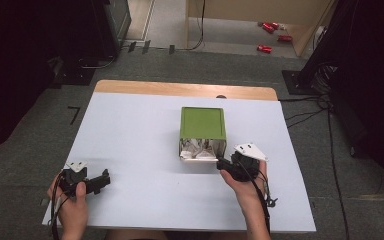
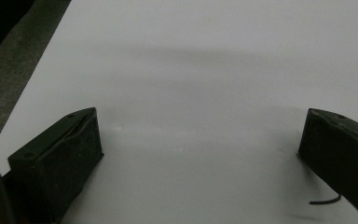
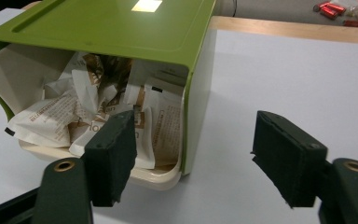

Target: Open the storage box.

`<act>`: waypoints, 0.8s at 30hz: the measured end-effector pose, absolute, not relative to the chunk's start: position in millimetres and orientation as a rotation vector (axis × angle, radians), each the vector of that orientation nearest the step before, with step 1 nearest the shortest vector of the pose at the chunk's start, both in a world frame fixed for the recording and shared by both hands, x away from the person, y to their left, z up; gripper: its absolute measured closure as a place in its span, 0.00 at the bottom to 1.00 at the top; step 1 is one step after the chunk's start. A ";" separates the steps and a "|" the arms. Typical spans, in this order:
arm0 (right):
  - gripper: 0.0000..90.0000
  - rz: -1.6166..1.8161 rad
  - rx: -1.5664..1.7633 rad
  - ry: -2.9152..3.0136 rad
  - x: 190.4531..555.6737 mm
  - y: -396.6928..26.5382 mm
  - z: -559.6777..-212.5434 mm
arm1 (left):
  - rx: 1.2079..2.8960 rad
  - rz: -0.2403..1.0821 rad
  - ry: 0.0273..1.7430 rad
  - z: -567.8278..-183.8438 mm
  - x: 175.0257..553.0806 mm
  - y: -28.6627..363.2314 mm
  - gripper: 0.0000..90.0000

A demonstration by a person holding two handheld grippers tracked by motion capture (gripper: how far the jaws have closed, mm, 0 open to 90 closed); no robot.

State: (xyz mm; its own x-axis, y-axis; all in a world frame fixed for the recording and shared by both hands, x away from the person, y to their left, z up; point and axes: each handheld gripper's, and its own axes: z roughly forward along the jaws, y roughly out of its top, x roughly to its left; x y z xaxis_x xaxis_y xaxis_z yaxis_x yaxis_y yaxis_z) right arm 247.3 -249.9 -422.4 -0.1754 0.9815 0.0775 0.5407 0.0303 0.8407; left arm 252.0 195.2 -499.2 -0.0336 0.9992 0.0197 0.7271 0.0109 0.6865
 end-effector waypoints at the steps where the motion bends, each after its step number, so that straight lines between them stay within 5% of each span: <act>1: 0.37 1.045 1.544 1.767 247.3 -249.9 -422.4 | 1.765 0.741 1.812 -499.2 252.0 195.2 0.00; 9: 0.62 0.990 1.546 1.810 258.0 -242.0 -435.7 | 1.766 0.740 1.812 -499.2 252.0 195.2 0.00; 24: 0.77 0.977 1.649 1.798 274.6 -234.9 -461.4 | 1.766 0.740 1.812 -499.2 252.0 195.2 0.00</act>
